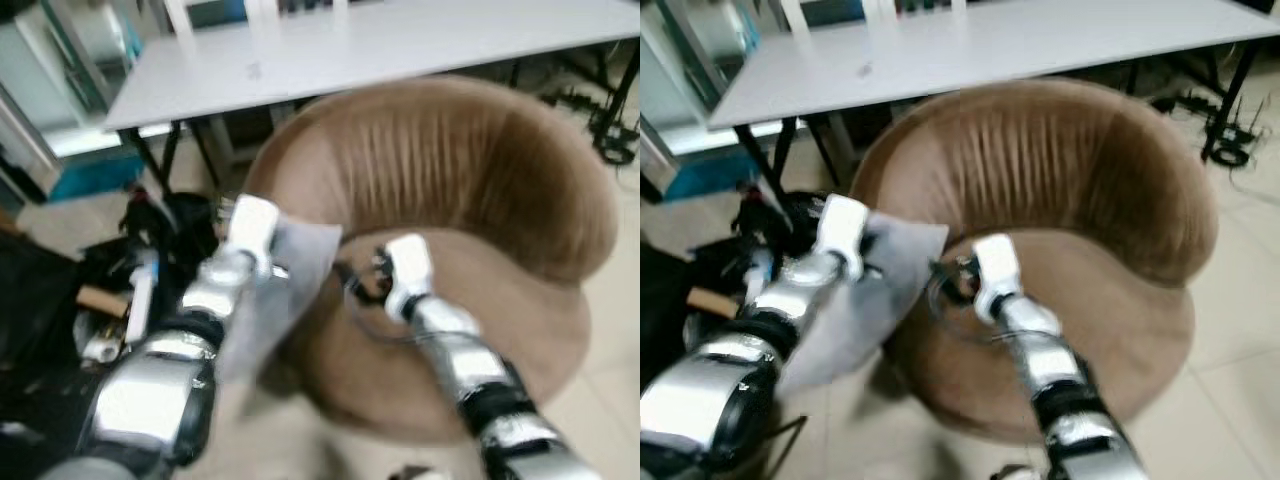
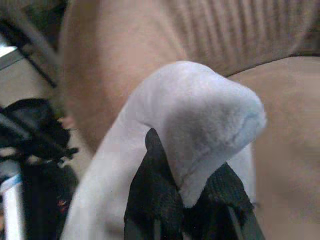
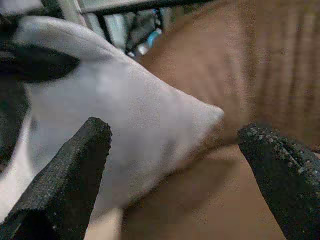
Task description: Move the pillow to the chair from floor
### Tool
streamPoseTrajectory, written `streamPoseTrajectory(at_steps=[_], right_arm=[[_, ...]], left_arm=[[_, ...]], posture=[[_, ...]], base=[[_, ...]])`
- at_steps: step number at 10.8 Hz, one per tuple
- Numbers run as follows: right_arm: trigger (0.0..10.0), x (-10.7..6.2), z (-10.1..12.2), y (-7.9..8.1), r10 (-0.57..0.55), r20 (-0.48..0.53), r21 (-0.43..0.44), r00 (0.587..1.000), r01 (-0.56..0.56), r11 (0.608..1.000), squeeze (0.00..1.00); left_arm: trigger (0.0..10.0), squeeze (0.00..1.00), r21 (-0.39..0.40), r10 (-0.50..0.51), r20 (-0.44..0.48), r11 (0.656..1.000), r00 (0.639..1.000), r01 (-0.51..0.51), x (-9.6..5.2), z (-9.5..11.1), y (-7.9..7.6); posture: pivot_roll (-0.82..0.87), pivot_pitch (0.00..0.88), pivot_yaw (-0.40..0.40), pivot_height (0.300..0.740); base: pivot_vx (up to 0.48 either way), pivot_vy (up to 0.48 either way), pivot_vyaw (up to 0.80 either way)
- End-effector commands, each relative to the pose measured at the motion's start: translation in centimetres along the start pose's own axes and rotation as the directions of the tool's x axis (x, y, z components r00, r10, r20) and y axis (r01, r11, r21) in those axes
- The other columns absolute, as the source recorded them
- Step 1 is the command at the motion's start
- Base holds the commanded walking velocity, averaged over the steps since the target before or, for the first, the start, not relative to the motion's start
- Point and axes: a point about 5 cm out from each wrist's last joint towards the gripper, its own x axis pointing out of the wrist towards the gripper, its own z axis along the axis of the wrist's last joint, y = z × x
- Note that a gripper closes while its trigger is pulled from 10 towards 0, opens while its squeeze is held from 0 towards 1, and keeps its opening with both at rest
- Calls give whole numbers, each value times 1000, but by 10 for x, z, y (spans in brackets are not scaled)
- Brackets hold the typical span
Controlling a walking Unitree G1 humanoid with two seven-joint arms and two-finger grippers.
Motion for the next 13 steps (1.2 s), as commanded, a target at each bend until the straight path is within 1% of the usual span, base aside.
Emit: streamPoseTrajectory(at_steps=[1, 3, 4, 5, 7, 8, 11, 12, 13], right_arm=[[10000, 7, 10, 12, 51, 55, -24, 997, -50, 998, 0], [10000, 6, 9, 16, 84, 56, -59, 995, -80, 995, 0], [10000, 6, 8, 17, 88, 55, -62, 995, -84, 994, 0], [10000, 5, 8, 15, 76, 59, -64, 995, -72, 995, 0], [10000, 6, 9, 13, 64, 61, -49, 996, -61, 997, 0], [10000, 6, 9, 13, 59, 60, -28, 996, -57, 998, 0], [10000, 7, 8, 14, 63, 52, -22, 997, -62, 998, 0], [10000, 7, 7, 15, 67, 41, -53, 997, -65, 996, 0], [10000, 7, 7, 16, 67, 40, -52, 997, -65, 997, 0]], left_arm=[[10000, 0, 45, 58, 43, 997, 997, -60, -1, 15, 17], [10000, 0, 66, 47, 32, 997, 998, -49, -1, 13, 16], [10000, 0, 73, 28, 33, 997, 999, -30, -1, 13, 13], [10000, 0, 67, 1, 49, 998, 999, -4, -1, 12, 8], [10000, 0, 77, -8, 56, 997, 998, 3, -1, 13, 5], [10000, 0, 84, -12, 56, 996, 998, 7, -1, 13, 5], [10000, 0, 98, -39, 62, 995, 997, 32, 0, 13, 1], [10000, 0, 87, -35, 66, 996, 997, 29, 0, 14, 2], [10000, 0, 53, 13, 73, 998, 997, -17, -1, 25, 17]], posture=[[-144, 0, 110, 740], [-143, 0, 112, 740], [-142, 0, 112, 740], [-143, 0, 112, 740], [-143, 0, 112, 740], [-143, 0, 113, 740], [-143, 0, 113, 740], [-144, 0, 117, 740], [-146, 0, 119, 740]], base=[[465, 0, 0], [461, 0, 0], [461, 0, 0], [0, 0, 0], [0, 0, 0], [0, 0, -650], [0, 0, -738], [0, 0, 0], [0, 0, 0]])
